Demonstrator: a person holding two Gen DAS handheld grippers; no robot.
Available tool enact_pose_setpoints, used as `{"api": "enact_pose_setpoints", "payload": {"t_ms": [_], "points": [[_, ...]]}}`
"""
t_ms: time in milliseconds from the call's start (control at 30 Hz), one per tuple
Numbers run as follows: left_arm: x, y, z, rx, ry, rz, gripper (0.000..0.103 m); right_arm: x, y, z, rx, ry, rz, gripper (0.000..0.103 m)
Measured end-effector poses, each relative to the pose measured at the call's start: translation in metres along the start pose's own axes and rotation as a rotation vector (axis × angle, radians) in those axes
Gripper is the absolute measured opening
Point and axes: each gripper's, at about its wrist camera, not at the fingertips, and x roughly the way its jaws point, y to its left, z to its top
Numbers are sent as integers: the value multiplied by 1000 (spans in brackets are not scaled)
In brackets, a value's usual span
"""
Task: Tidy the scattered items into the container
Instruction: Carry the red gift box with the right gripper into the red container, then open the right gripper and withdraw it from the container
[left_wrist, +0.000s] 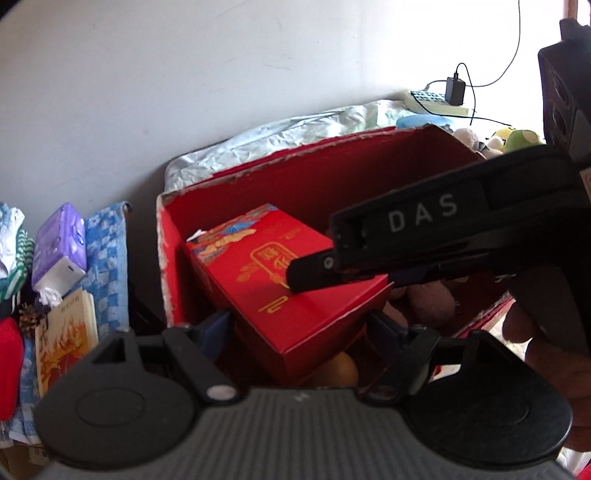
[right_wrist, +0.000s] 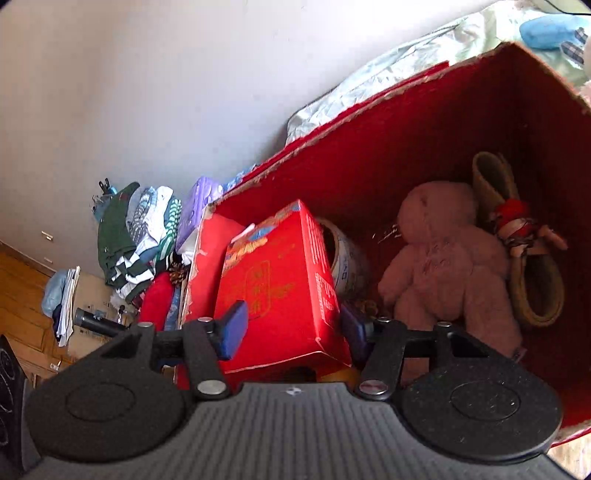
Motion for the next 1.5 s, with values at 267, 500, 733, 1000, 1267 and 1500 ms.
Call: {"api": "enact_pose_setpoints", "payload": {"t_ms": [267, 500, 733, 1000, 1267, 1500], "points": [[-16, 14, -12, -85, -50, -14, 79, 3, -6, -4, 10, 74, 4, 53], [-24, 12, -16, -142, -61, -24, 78, 17, 3, -7, -18, 135, 31, 57], [-19, 9, -18, -160, -52, -17, 78, 16, 4, -8, -25, 140, 24, 59], [-15, 5, -13, -163, -34, 20, 78, 13, -4, -5, 27, 115, 15, 53], [-21, -2, -8, -160, -16, 85, 80, -17, 0, -2, -28, 37, -10, 46], [-13, -13, 0, -189, 45, 142, 86, -55, -9, -7, -95, -53, -169, 46]]}}
